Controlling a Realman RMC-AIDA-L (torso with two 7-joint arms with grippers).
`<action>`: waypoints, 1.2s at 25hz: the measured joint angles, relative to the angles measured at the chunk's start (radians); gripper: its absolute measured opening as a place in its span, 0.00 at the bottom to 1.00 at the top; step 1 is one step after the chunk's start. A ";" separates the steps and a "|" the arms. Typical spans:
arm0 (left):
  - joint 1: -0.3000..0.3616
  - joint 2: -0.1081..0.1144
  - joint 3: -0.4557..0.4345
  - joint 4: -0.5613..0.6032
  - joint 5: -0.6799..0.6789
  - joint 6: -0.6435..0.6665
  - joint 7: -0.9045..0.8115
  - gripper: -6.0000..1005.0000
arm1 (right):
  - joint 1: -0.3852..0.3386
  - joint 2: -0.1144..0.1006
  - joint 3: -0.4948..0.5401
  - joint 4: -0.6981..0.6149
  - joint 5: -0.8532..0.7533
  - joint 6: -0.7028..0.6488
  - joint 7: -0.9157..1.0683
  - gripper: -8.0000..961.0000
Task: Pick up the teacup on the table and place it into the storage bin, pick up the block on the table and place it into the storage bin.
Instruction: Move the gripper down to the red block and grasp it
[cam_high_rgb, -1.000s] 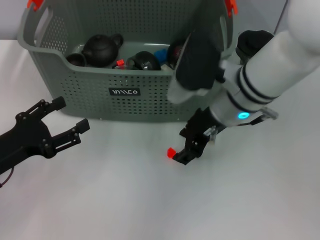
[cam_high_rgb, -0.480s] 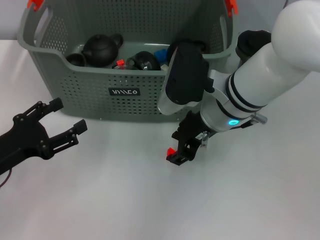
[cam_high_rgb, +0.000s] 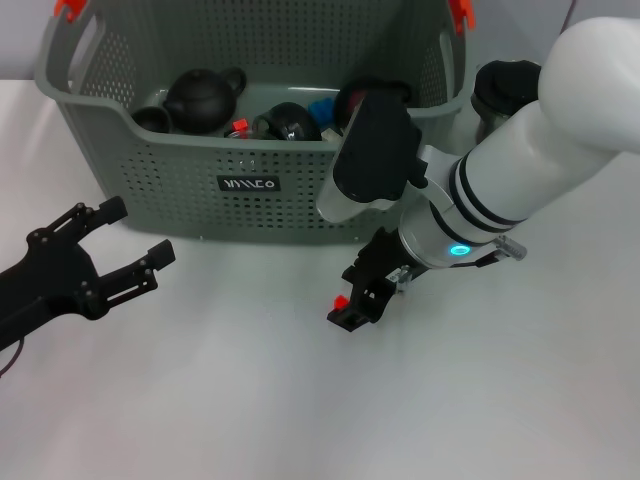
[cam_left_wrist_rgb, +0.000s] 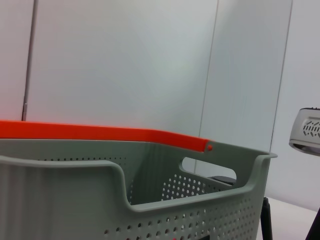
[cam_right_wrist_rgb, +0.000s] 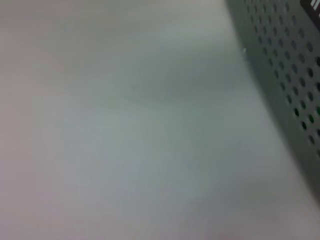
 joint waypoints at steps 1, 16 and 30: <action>0.000 0.000 0.000 0.000 0.000 0.000 0.000 0.88 | 0.000 0.000 -0.002 0.003 0.004 0.005 0.000 0.64; 0.001 -0.001 -0.003 0.000 0.000 -0.001 0.000 0.88 | 0.002 0.000 -0.031 0.034 0.038 0.042 -0.010 0.64; 0.001 -0.001 -0.005 0.000 0.000 -0.002 0.000 0.88 | 0.008 0.000 -0.045 0.038 0.045 0.039 -0.010 0.34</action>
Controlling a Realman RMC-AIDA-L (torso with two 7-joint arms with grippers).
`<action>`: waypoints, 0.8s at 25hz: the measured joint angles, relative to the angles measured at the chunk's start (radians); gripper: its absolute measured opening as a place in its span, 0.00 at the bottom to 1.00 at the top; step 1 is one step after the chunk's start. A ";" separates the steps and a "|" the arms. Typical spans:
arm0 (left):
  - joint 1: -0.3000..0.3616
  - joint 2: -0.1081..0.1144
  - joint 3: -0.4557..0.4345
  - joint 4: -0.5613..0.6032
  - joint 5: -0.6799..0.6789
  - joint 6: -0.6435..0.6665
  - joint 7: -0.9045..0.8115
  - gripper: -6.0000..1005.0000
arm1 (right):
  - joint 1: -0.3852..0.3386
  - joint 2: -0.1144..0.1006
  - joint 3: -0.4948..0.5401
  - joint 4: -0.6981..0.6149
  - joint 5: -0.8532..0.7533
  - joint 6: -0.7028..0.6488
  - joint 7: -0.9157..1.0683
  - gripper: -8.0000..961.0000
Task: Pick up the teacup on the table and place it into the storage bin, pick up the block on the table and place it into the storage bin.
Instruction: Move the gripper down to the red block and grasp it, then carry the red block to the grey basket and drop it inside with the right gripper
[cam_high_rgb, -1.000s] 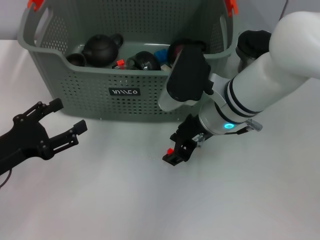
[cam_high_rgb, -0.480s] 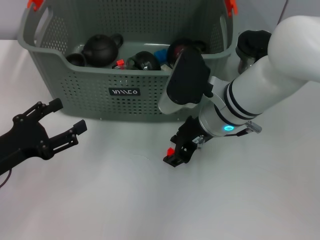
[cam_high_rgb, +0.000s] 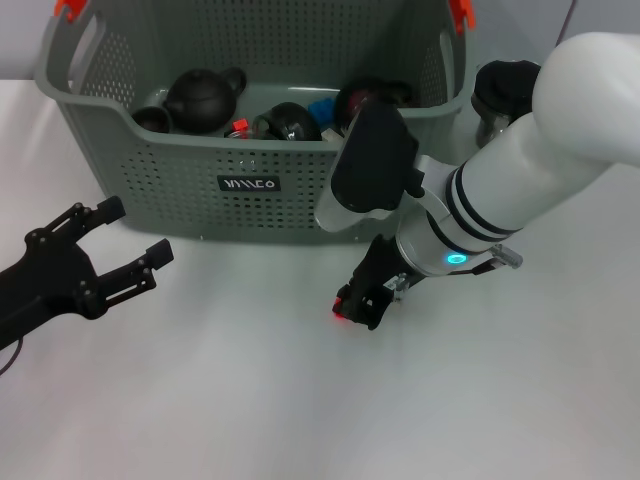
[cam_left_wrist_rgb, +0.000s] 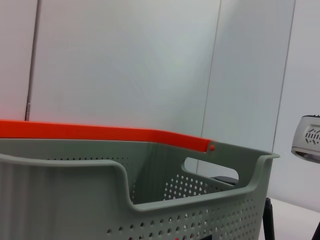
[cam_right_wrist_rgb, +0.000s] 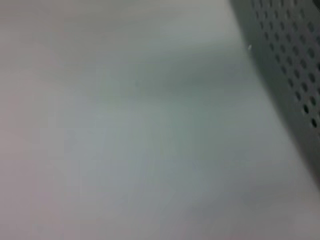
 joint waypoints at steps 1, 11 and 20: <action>0.000 0.000 0.000 0.000 0.000 0.000 0.000 0.88 | 0.002 0.000 -0.003 0.002 0.001 0.000 0.001 0.29; 0.000 0.000 0.000 0.000 0.000 0.003 -0.001 0.88 | 0.021 0.000 -0.003 0.025 0.014 -0.010 0.008 0.12; 0.002 0.000 -0.001 0.000 0.000 0.000 -0.001 0.87 | 0.013 -0.015 0.067 -0.047 -0.006 -0.122 0.088 0.12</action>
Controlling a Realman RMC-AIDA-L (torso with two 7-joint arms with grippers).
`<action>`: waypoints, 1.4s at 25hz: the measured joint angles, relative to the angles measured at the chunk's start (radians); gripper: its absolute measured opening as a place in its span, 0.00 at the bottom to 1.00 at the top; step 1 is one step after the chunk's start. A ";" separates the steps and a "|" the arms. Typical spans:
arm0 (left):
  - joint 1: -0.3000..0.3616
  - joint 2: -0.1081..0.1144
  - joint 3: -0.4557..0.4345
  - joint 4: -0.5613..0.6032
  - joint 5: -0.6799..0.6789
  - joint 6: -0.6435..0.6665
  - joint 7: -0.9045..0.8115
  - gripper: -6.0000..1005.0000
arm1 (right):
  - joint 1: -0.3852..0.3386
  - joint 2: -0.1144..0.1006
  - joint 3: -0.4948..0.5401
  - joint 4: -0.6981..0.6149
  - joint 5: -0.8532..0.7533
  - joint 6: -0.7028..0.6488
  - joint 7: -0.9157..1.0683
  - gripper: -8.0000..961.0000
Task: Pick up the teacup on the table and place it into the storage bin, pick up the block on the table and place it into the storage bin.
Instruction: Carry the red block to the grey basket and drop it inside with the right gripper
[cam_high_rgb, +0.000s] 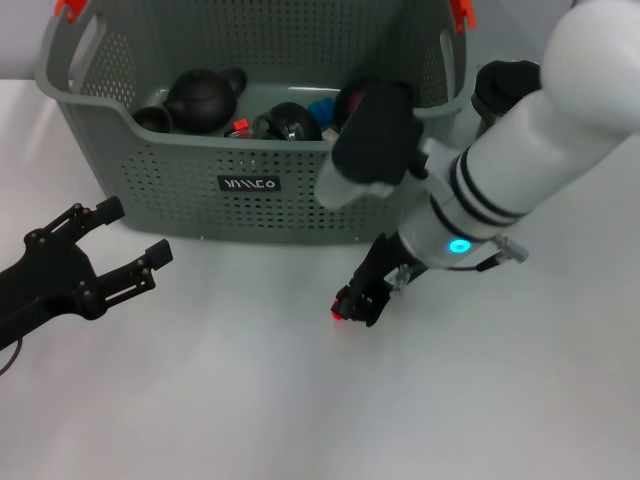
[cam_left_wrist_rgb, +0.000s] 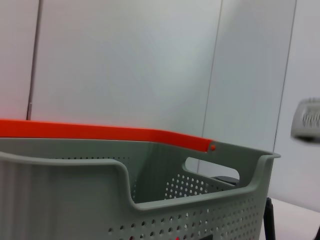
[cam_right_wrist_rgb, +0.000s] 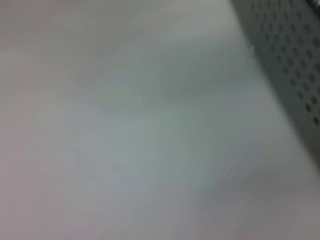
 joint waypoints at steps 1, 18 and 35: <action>0.000 0.000 0.000 0.000 0.000 0.000 0.000 0.87 | -0.005 -0.003 0.027 -0.024 -0.013 -0.032 0.013 0.12; -0.001 0.001 -0.002 0.000 -0.005 0.002 0.000 0.87 | -0.041 -0.004 0.598 -0.613 -0.120 -0.293 0.102 0.14; 0.000 0.001 -0.002 0.000 0.000 0.003 0.000 0.87 | 0.058 0.005 0.508 -0.262 -0.283 0.105 0.033 0.15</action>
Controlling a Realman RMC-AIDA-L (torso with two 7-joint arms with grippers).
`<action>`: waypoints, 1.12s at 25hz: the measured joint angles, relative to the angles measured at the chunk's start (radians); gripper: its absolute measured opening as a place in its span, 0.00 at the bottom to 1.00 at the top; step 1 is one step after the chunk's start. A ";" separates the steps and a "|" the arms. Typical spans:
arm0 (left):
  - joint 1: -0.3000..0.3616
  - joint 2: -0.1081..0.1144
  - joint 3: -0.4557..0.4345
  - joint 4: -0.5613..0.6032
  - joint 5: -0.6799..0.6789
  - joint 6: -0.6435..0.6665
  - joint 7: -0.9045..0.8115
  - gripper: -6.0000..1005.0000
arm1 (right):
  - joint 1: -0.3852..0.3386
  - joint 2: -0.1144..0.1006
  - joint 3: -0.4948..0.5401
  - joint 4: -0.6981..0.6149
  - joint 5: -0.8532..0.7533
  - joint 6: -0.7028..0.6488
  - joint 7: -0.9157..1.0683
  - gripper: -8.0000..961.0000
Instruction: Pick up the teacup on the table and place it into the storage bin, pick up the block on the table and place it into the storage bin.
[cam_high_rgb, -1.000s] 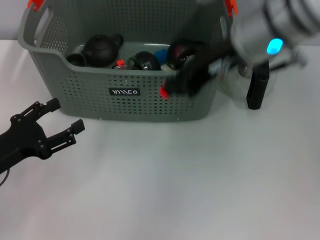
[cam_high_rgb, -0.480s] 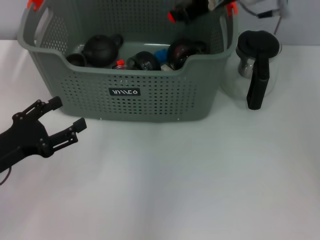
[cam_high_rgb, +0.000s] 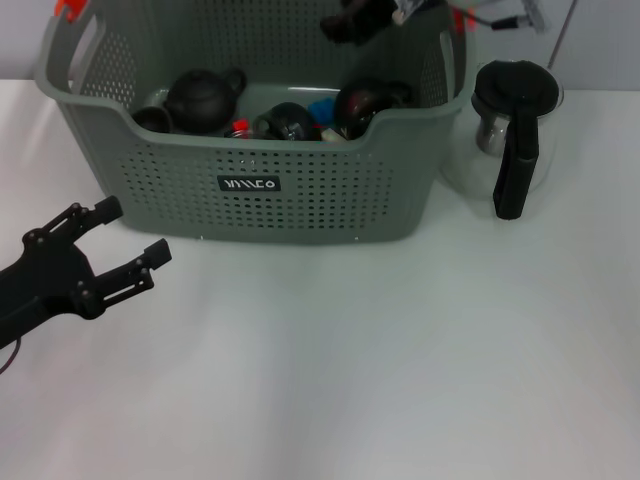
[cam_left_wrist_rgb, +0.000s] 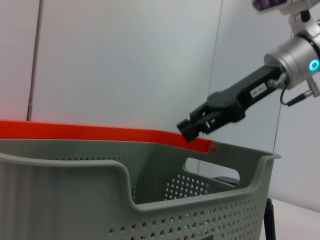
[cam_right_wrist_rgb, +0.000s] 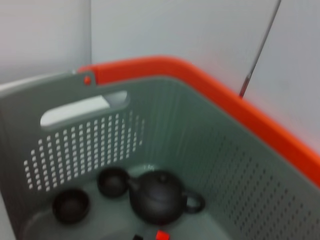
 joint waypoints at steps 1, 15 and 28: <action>0.000 0.000 0.000 0.001 0.000 0.002 0.000 0.87 | -0.022 0.000 0.000 -0.040 0.023 -0.012 -0.011 0.15; -0.010 0.026 -0.011 -0.040 -0.007 0.081 -0.084 0.87 | -0.724 -0.001 -0.020 -0.345 0.943 -0.343 -0.777 0.89; -0.082 0.125 0.211 -0.036 0.120 0.203 -0.008 0.87 | -0.712 -0.006 0.083 0.482 1.023 -0.509 -1.595 0.97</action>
